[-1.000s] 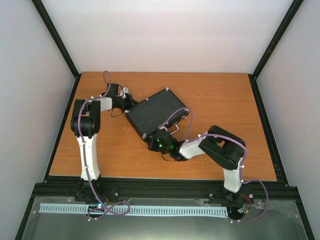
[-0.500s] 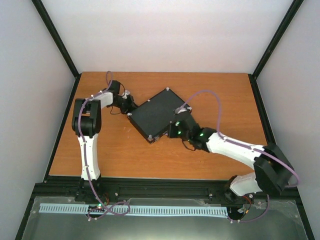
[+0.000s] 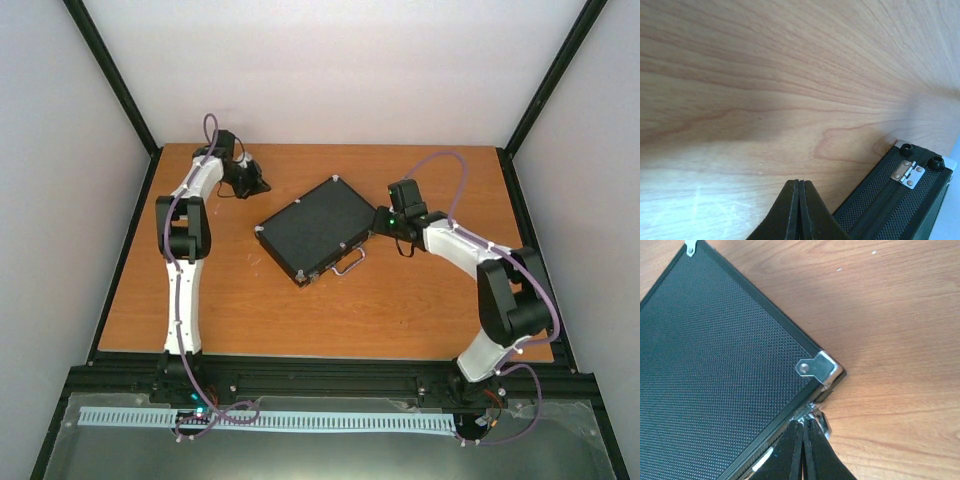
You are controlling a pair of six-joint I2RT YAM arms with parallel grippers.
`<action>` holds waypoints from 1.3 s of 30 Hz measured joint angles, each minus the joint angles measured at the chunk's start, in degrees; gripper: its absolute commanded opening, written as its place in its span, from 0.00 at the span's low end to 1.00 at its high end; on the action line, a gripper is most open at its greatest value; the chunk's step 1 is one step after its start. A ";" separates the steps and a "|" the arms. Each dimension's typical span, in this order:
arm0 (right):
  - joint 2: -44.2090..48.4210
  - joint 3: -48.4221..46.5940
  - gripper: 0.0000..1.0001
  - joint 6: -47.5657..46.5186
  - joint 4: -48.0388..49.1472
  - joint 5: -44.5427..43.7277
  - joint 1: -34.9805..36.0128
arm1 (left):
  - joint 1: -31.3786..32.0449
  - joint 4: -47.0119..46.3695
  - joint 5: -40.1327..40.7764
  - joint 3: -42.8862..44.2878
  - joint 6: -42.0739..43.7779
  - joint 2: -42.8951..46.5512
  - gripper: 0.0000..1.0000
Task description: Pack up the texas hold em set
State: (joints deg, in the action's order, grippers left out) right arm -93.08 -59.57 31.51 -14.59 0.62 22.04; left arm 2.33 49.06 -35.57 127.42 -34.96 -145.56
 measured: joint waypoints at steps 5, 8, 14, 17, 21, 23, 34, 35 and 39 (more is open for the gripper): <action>-5.11 -1.66 0.03 -0.66 1.36 3.80 -0.92 | 1.97 2.01 0.02 1.25 0.02 -0.92 0.01; -7.65 -1.66 0.03 -0.68 1.95 5.77 -1.79 | 3.30 2.62 0.02 1.25 0.26 -1.70 0.01; -8.00 0.74 0.03 0.66 4.15 6.69 -1.90 | 5.29 3.48 -0.61 1.22 0.96 -2.69 0.01; -7.43 2.89 0.03 1.36 4.70 6.27 -1.81 | 5.99 3.45 -0.74 1.22 1.14 -2.69 0.01; -10.16 3.17 0.03 2.23 3.39 5.05 -2.10 | 6.49 3.32 -1.25 1.22 1.09 -2.80 0.01; -11.30 3.15 0.03 2.67 3.74 4.74 -2.16 | 6.84 3.21 -1.81 1.22 1.03 -2.95 0.01; -12.98 3.69 0.03 5.18 9.55 6.36 -3.15 | 8.04 1.66 -4.24 3.23 -0.39 -4.76 0.01; -12.74 4.37 0.03 5.25 10.60 6.73 -3.26 | 8.09 1.22 -4.57 3.45 -0.79 -5.01 0.01; -11.91 7.04 0.03 5.14 14.19 8.15 -3.48 | 8.24 -1.33 -6.43 4.00 -2.86 -5.99 0.01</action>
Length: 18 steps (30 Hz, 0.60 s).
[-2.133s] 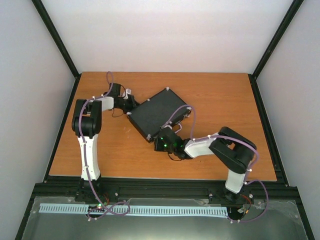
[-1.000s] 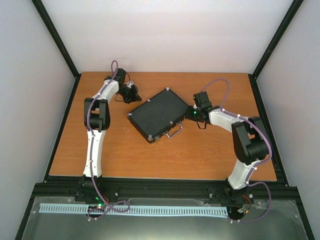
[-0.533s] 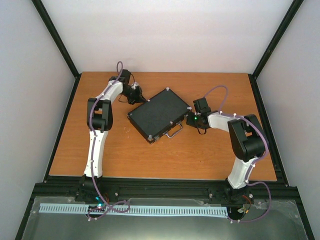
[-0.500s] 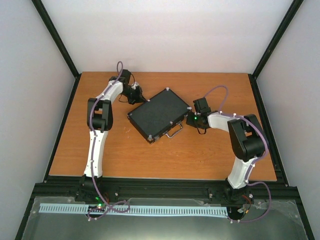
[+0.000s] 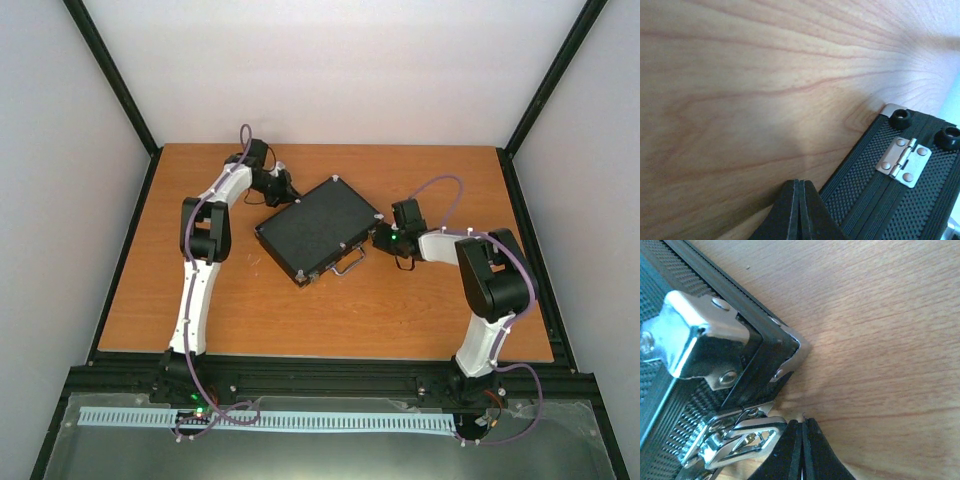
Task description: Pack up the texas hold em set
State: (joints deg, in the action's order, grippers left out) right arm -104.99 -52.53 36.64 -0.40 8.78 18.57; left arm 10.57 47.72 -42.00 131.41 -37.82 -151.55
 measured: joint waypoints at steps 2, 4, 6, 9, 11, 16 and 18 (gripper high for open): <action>-0.11 0.00 0.03 -0.22 0.37 0.98 -0.17 | 0.24 -1.01 -0.94 0.96 -0.61 -0.90 0.01; -0.68 -0.55 0.03 -0.35 0.55 2.01 -0.42 | 0.72 -1.62 -1.60 1.40 -0.94 -1.40 0.01; -1.92 -1.81 0.03 -0.42 1.03 2.97 -0.66 | 1.31 -1.81 -2.25 1.51 -0.98 -1.64 0.01; -4.31 -4.33 0.03 -0.44 1.95 3.80 -0.74 | 2.03 -2.27 -2.19 1.51 -0.92 -1.73 0.01; -5.38 -5.60 0.03 -0.39 2.03 4.04 -1.11 | 2.01 -2.36 -2.23 1.42 -0.90 -1.73 0.01; -6.84 -7.13 0.03 -0.15 2.67 5.27 -1.73 | 1.75 -3.52 -1.81 0.39 -0.37 -1.29 0.01; -6.82 -7.10 0.03 -0.15 2.71 5.11 -1.73 | 1.75 -3.52 -1.42 0.31 0.20 -1.18 0.01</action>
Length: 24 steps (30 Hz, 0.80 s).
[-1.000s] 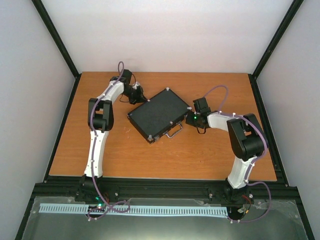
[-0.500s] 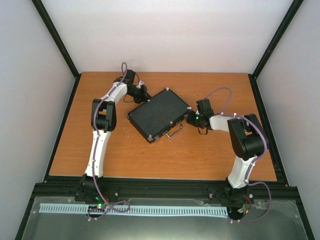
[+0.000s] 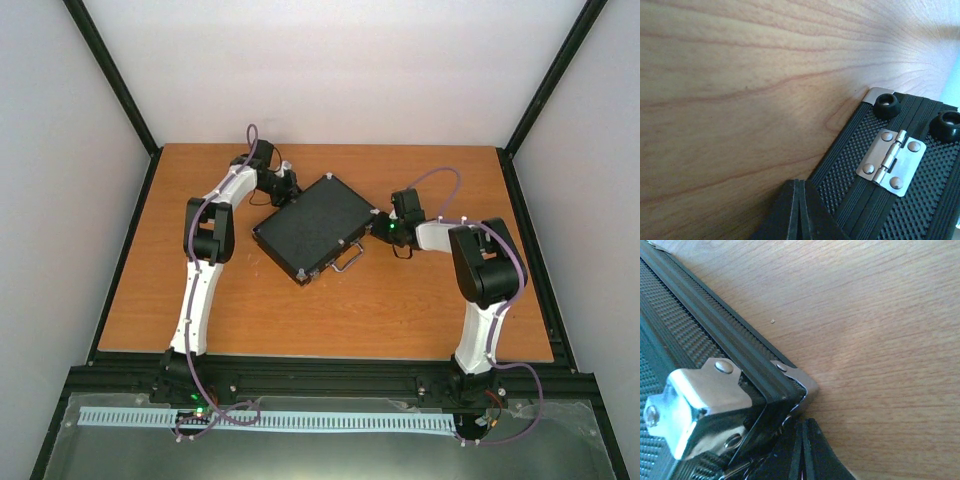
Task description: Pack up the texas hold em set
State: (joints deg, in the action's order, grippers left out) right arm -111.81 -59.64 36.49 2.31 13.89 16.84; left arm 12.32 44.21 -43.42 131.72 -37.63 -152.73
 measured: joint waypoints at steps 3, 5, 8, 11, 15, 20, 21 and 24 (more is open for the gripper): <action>0.61 0.74 0.03 -0.17 0.09 -0.92 0.15 | 0.00 0.13 0.26 0.02 0.61 0.04 0.10; 1.81 1.66 0.09 -0.70 -0.90 -1.55 0.50 | 0.02 0.28 0.37 0.02 1.07 0.13 0.15; 4.85 2.91 0.41 -2.29 -5.40 -3.02 1.01 | -0.07 0.66 0.61 0.28 1.33 0.35 0.39; 8.22 3.13 0.87 -4.57 -11.17 -4.92 1.20 | -0.85 1.53 0.79 1.38 1.42 0.81 0.64; 14.12 2.91 1.00 -7.85 -17.49 -7.67 1.20 | -1.95 3.15 1.97 2.27 2.25 2.08 0.99; 20.76 0.81 1.00 -10.69 -23.50 -10.60 1.20 | -4.59 6.21 6.36 2.36 4.09 5.20 1.00; 22.18 0.15 1.00 -11.10 -24.68 -11.08 1.20 | -5.01 6.88 7.41 2.36 4.68 6.05 1.00; 24.79 -2.38 1.00 -12.41 -27.98 -11.74 1.20 | -6.19 9.09 11.06 2.32 6.80 9.68 1.00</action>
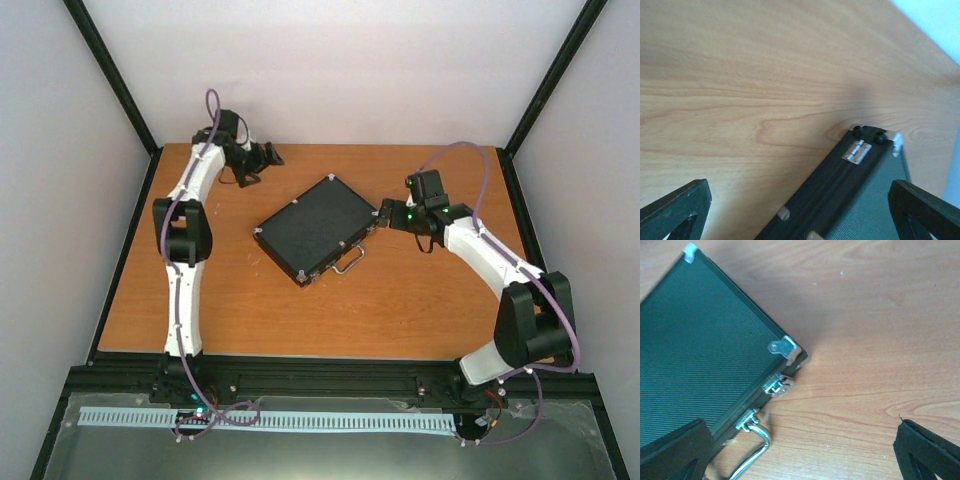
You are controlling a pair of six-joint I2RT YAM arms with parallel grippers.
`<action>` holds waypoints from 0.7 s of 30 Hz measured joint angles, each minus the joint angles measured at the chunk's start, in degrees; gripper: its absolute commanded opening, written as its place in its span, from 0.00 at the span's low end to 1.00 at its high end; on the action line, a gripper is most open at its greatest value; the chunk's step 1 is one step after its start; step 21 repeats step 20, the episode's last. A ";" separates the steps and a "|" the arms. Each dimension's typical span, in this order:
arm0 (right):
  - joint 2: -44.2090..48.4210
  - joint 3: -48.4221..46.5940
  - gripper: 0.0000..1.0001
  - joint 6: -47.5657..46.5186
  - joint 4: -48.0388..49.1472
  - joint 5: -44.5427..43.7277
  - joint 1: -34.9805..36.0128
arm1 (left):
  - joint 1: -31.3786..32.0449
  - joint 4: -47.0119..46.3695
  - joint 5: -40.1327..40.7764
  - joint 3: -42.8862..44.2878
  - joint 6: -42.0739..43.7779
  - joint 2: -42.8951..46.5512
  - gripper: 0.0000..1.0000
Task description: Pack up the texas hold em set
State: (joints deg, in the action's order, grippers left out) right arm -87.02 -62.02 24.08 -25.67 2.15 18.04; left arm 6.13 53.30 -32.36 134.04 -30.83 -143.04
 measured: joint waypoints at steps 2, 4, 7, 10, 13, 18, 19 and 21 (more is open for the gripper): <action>0.79 -2.32 1.00 -1.14 -2.14 0.07 0.00 | -0.61 1.44 2.69 -0.22 1.86 3.76 1.00; 1.81 -4.02 1.00 -2.14 -3.72 0.02 0.00 | -0.72 2.54 5.18 -1.09 3.80 8.55 1.00; 3.96 -5.84 1.00 -3.52 -6.49 -1.18 0.00 | -0.39 3.93 8.35 -3.91 6.67 16.98 1.00; 5.75 -8.20 1.00 -4.68 -8.96 -3.54 0.00 | -0.24 4.83 11.76 -9.01 9.86 26.23 1.00; 6.49 -10.51 1.00 -4.79 -10.62 -6.47 0.00 | -0.02 4.87 15.52 -16.57 12.35 34.73 1.00; 7.85 -10.82 1.00 -1.92 -11.87 -12.15 0.00 | 0.02 4.42 20.52 -32.37 14.19 45.59 1.00; 8.00 -10.73 1.00 -1.66 -12.00 -12.81 0.00 | 0.02 4.46 20.92 -34.42 14.27 46.73 1.00; 8.15 -10.62 1.00 -1.33 -12.11 -13.57 0.00 | 0.02 4.42 21.49 -36.00 14.34 47.58 1.00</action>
